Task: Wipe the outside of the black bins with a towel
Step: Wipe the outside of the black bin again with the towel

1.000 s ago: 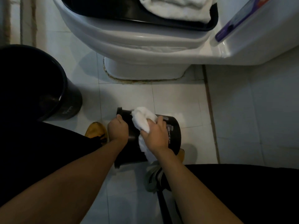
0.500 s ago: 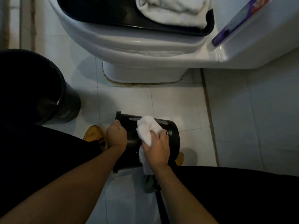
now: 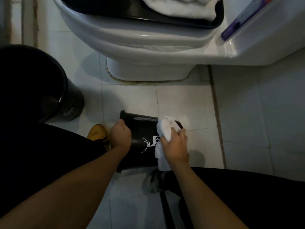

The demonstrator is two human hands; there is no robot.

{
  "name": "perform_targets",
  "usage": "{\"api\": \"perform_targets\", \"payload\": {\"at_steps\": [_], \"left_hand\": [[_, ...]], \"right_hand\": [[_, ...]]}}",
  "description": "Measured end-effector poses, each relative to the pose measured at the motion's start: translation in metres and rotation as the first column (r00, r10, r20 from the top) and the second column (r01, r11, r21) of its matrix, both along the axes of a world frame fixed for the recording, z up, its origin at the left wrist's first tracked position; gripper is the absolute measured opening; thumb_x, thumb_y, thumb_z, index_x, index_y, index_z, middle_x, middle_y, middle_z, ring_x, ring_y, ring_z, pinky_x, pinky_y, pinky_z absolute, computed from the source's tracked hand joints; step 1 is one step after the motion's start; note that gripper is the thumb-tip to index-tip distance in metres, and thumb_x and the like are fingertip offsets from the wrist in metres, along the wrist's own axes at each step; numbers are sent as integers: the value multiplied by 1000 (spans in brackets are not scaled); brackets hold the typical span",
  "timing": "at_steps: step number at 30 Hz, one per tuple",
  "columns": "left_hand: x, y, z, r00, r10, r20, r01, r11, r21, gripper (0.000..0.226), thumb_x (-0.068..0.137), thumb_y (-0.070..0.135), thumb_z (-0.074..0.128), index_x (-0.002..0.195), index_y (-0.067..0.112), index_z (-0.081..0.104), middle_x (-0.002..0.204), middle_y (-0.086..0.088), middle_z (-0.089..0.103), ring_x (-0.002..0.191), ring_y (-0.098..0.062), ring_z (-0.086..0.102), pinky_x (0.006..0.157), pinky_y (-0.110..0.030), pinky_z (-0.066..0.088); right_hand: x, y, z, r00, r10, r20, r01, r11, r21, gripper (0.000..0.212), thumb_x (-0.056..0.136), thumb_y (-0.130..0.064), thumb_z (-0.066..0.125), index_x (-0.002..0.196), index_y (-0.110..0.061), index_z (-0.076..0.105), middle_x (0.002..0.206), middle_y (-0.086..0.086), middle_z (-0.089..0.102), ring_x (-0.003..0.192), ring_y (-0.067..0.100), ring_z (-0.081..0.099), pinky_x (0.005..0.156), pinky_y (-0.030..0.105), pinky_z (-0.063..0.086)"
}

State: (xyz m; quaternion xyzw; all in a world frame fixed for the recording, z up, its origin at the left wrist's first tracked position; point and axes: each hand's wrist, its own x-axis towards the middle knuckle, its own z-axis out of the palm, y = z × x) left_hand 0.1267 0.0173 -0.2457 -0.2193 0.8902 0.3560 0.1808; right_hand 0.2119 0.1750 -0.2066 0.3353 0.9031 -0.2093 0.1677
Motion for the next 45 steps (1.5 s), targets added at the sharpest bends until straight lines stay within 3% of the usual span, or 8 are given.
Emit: {"api": "perform_targets", "payload": {"at_steps": [6,14,19,26,31,34,37,45], "left_hand": [[3,1,2,1000,-5,-23,6,1000,28,45,105,23,28,70,6,50,59,-2,43,59,-17,47,49,-25,31],[6,1,7,997,-78,-24,77,996,-44,35,103,32,38,95,2,55,77,-7,53,69,-19,52,58,-29,39],[6,1,6,995,-94,-22,92,994,-62,37,103,31,37,96,1,56,75,-8,53,70,-25,57,59,-32,45],[-3,1,7,997,-71,9,72,997,-40,37,104,31,35,98,1,55,78,-8,54,73,-24,57,59,-29,41],[0,2,10,996,-94,-9,93,994,-60,34,104,31,35,93,4,53,75,-5,52,69,-19,53,55,-24,35],[10,0,9,998,-52,-20,53,999,12,36,103,33,36,96,3,56,78,-8,56,70,-21,56,61,-30,43],[3,1,15,1000,-10,11,8,992,129,39,102,39,38,94,5,57,82,-9,60,75,-22,59,66,-32,49],[-4,-2,31,1000,11,1,-11,948,318,29,103,31,37,96,8,51,82,-7,55,74,-18,54,63,-28,42]], "right_hand": [[-19,53,-16,966,-243,87,237,969,74,49,90,-37,60,133,-15,54,129,17,40,115,38,44,90,43,44],[10,26,-16,1000,-23,0,23,997,73,50,86,-41,64,128,-14,55,123,13,43,107,31,48,84,40,47],[-17,64,-16,978,-188,95,177,978,110,48,89,-37,63,130,-13,56,125,16,41,112,38,46,86,40,43],[16,-3,-2,995,80,56,-85,993,83,54,90,-41,60,137,-17,49,134,13,41,115,32,48,86,39,46],[-22,73,-15,967,-213,142,206,977,62,46,92,-35,60,128,-7,55,128,21,45,115,43,51,94,43,44],[-24,108,-13,958,-174,229,168,985,45,45,91,-34,59,126,-7,57,123,22,47,108,43,55,92,42,46],[-9,123,-7,975,-157,158,152,987,45,43,89,-30,62,125,-6,60,118,26,50,104,43,56,90,40,46],[-17,127,24,857,-512,-57,498,853,-157,45,86,-30,67,122,-4,63,124,24,58,110,38,60,95,41,48]]}}
